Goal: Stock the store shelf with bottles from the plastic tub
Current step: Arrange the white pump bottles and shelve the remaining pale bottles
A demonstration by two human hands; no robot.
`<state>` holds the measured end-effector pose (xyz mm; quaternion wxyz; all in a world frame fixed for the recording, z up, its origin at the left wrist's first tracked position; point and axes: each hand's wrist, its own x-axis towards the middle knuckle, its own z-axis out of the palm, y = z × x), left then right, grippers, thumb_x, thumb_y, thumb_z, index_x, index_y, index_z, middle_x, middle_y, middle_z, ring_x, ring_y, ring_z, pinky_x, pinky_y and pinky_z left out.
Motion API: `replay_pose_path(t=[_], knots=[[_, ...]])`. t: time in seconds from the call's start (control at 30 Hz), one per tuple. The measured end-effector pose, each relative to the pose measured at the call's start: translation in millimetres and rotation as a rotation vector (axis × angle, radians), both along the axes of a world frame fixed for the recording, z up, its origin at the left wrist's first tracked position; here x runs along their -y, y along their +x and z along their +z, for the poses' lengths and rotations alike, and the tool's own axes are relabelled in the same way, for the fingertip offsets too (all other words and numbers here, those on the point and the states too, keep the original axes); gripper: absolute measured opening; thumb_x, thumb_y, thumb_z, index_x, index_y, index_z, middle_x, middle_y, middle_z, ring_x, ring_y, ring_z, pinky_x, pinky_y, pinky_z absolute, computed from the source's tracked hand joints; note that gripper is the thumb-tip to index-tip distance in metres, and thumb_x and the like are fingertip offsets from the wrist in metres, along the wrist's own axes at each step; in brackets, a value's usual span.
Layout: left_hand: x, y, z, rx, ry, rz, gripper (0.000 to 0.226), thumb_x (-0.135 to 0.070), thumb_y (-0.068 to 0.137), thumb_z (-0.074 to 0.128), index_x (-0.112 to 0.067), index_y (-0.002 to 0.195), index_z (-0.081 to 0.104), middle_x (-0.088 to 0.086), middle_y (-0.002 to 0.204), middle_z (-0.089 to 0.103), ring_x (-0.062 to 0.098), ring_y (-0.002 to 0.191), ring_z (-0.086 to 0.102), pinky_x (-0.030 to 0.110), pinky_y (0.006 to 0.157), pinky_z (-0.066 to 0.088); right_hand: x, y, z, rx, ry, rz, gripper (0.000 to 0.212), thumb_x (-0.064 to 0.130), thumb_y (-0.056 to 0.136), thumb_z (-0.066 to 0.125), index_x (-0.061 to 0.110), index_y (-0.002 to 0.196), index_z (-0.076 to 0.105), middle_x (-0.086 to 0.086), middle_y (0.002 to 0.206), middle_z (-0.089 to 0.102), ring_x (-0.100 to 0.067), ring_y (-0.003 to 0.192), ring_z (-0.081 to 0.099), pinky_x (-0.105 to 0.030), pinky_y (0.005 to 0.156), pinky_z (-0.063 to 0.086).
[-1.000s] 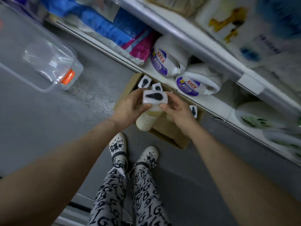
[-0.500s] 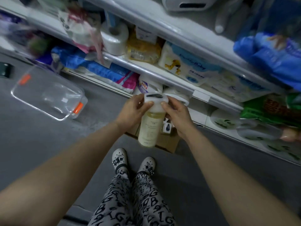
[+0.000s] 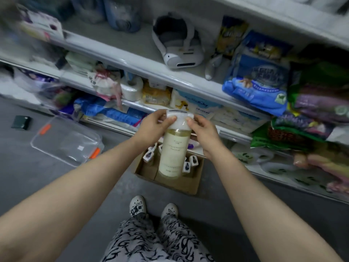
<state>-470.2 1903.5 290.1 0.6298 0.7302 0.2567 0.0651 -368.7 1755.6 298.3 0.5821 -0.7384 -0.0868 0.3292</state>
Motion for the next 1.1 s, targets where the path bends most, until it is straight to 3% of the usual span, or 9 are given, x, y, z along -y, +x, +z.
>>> replay_pose_path(t=[0.07, 0.17, 0.33, 0.43, 0.57, 0.7, 0.9, 0.97, 1.1], knots=[[0.4, -0.4, 16.4, -0.001, 0.051, 0.014, 0.045, -0.051, 0.089, 0.062, -0.015, 0.117, 0.063, 0.002, 0.097, 0.069, 0.021, 0.089, 0.070, 0.045, 0.080, 0.060, 0.6, 0.9, 16.8, 0.017, 0.012, 0.004, 0.018, 0.024, 0.099, 0.061, 0.022, 0.115, 0.065, -0.002, 0.112, 0.071, -0.016, 0.099, 0.069, -0.031, 0.085, 0.058], [3.2, 0.0, 43.9, 0.039, 0.097, 0.018, 0.031, -0.047, 0.091, 0.062, -0.020, 0.105, 0.066, 0.001, 0.090, 0.069, 0.025, 0.085, 0.069, 0.044, 0.074, 0.060, 3.0, 1.2, 42.4, 0.049, 0.031, 0.019, 0.026, 0.025, 0.098, 0.061, 0.012, 0.121, 0.066, -0.006, 0.112, 0.073, -0.020, 0.099, 0.070, -0.036, 0.085, 0.059], [4.0, 6.5, 89.8, 0.101, 0.103, 0.021, 0.032, -0.050, 0.086, 0.065, -0.024, 0.103, 0.068, 0.003, 0.101, 0.073, 0.021, 0.094, 0.070, 0.041, 0.080, 0.060, 3.8, 7.5, 90.8, 0.122, 0.071, 0.041, 0.013, 0.022, 0.099, 0.060, 0.015, 0.108, 0.067, -0.004, 0.104, 0.073, -0.021, 0.094, 0.069, -0.032, 0.080, 0.058], [1.4, 13.9, 118.2, 0.128, 0.190, 0.054, 0.034, -0.042, 0.093, 0.063, -0.012, 0.107, 0.066, 0.003, 0.097, 0.071, 0.010, 0.082, 0.067, 0.019, 0.063, 0.056, 2.4, 11.9, 123.2, 0.150, 0.107, 0.073, 0.009, 0.026, 0.099, 0.060, 0.021, 0.103, 0.067, 0.001, 0.101, 0.073, -0.015, 0.087, 0.069, -0.027, 0.073, 0.058], [-5.5, 21.9, 147.8, 0.162, 0.210, 0.073, 0.045, -0.045, 0.093, 0.061, -0.011, 0.122, 0.063, 0.003, 0.107, 0.070, 0.018, 0.093, 0.069, 0.033, 0.075, 0.061, -2.3, 20.3, 156.7, 0.216, 0.130, 0.099, 0.020, 0.031, 0.099, 0.061, 0.019, 0.113, 0.068, 0.000, 0.106, 0.074, -0.018, 0.095, 0.072, -0.030, 0.078, 0.060], [-12.1, 25.8, 174.7, 0.214, 0.283, 0.089, 0.043, -0.048, 0.094, 0.059, -0.015, 0.120, 0.064, -0.001, 0.109, 0.069, 0.013, 0.098, 0.066, 0.020, 0.067, 0.055, -9.3, 29.3, 183.6, 0.266, 0.153, 0.130, 0.016, 0.030, 0.099, 0.060, 0.021, 0.110, 0.068, -0.001, 0.105, 0.075, -0.020, 0.097, 0.072, -0.035, 0.084, 0.061], [-25.9, 39.5, 210.3, 0.290, 0.278, 0.095, 0.041, -0.040, 0.096, 0.059, -0.011, 0.125, 0.062, 0.001, 0.110, 0.069, 0.005, 0.093, 0.065, 0.009, 0.057, 0.050, -23.9, 40.9, 219.7, 0.277, 0.217, 0.141, 0.020, 0.031, 0.099, 0.060, 0.017, 0.110, 0.069, -0.003, 0.097, 0.076, -0.021, 0.086, 0.073, -0.027, 0.061, 0.057], [-34.0, 44.9, 223.8, 0.318, 0.285, 0.086, 0.039, -0.041, 0.095, 0.060, -0.012, 0.121, 0.063, 0.000, 0.107, 0.069, 0.008, 0.093, 0.067, 0.012, 0.060, 0.053, -31.8, 46.2, 232.2, 0.311, 0.234, 0.132, 0.017, 0.030, 0.099, 0.060, 0.018, 0.104, 0.070, -0.003, 0.095, 0.076, -0.020, 0.084, 0.073, -0.024, 0.057, 0.056], [-61.6, 64.4, 243.3, 0.354, 0.237, 0.066, 0.044, -0.046, 0.092, 0.063, -0.010, 0.116, 0.065, 0.004, 0.107, 0.070, 0.019, 0.099, 0.070, 0.039, 0.075, 0.062, -54.3, 59.4, 252.7, 0.350, 0.265, 0.095, 0.019, 0.029, 0.099, 0.061, 0.015, 0.107, 0.071, -0.003, 0.096, 0.077, -0.021, 0.087, 0.073, -0.030, 0.068, 0.060]])
